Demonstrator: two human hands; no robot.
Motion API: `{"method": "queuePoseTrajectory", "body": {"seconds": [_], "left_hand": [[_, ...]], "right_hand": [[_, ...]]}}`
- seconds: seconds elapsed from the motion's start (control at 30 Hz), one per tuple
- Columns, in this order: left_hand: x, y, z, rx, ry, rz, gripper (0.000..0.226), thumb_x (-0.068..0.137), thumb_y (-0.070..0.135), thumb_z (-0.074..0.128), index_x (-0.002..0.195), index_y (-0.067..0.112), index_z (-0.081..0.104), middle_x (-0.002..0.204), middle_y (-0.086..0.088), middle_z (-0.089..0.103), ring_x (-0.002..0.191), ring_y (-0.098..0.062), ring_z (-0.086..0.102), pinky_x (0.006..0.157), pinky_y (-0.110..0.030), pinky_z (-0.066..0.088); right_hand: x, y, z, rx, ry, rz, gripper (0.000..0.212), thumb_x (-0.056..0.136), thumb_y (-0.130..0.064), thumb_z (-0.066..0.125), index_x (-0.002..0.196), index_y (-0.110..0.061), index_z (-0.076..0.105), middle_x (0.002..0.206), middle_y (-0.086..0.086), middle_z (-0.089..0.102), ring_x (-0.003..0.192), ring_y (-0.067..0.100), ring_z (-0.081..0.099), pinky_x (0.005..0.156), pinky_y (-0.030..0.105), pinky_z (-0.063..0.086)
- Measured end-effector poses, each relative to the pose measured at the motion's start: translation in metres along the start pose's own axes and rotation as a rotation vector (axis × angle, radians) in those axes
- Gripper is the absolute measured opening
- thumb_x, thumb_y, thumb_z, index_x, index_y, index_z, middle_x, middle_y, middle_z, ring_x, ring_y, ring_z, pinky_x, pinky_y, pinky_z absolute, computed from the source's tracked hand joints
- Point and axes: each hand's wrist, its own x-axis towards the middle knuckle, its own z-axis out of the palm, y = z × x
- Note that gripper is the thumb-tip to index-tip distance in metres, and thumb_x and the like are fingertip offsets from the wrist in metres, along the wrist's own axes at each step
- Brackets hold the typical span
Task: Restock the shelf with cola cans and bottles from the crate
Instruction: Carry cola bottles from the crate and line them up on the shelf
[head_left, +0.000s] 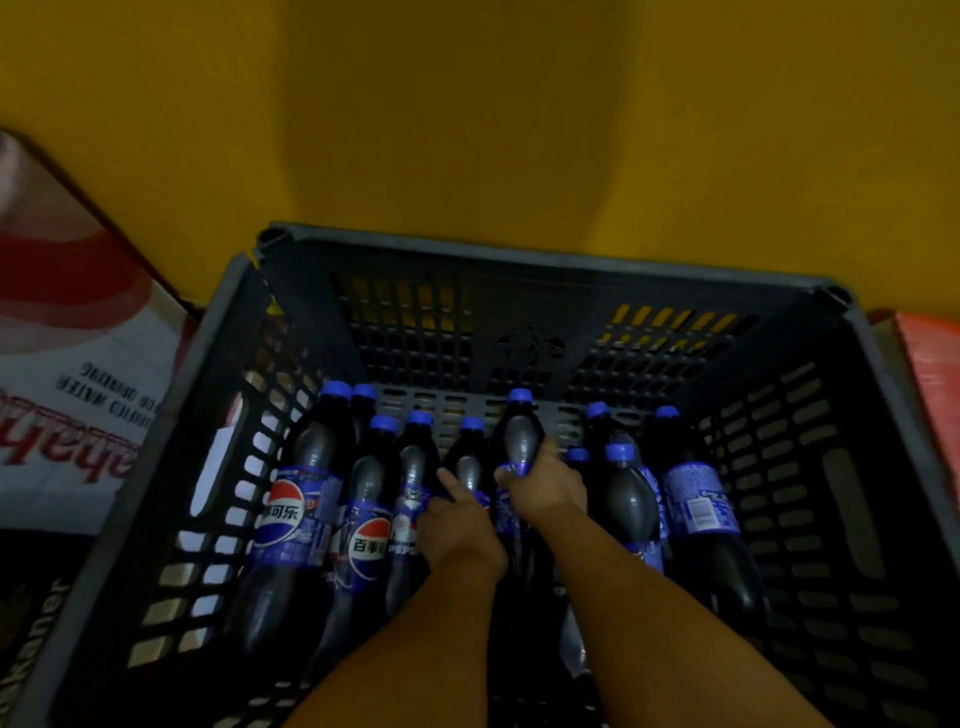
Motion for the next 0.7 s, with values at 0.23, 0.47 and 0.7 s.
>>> {"method": "queuePoseTrajectory", "body": {"seconds": [0.23,0.47,0.7], "left_hand": [[0.004,0.008,0.002,-0.21,-0.01,-0.076,0.079,0.078,0.023,0.071,0.137,0.008,0.021,0.141,-0.02,0.022,0.126,-0.036,0.039,0.101,-0.04,0.041],[0.01,-0.011,-0.001,-0.283,-0.13,0.053,0.111,0.077,0.019,0.069,0.147,0.009,-0.016,0.146,-0.02,0.033,0.129,-0.035,0.042,0.103,-0.042,0.042],[-0.001,-0.017,-0.057,-0.993,-0.463,-0.047,0.029,0.069,0.01,0.067,0.094,-0.003,0.059,0.066,-0.014,0.068,0.052,-0.023,0.063,0.047,-0.024,0.051]], "right_hand": [[-0.006,0.014,-0.017,0.381,-0.03,-0.105,0.088,0.083,-0.028,0.068,0.148,-0.028,0.01,0.129,0.008,0.054,0.113,0.028,0.054,0.092,0.038,0.047],[-0.015,0.018,-0.026,0.631,-0.072,-0.179,0.085,0.085,-0.004,0.065,0.149,-0.023,0.012,0.133,0.006,0.05,0.12,0.023,0.049,0.098,0.033,0.041],[-0.029,0.026,-0.061,0.944,-0.148,-0.063,0.067,0.084,0.003,0.062,0.143,-0.013,0.033,0.121,0.011,0.06,0.101,0.028,0.061,0.087,0.043,0.05]]}}
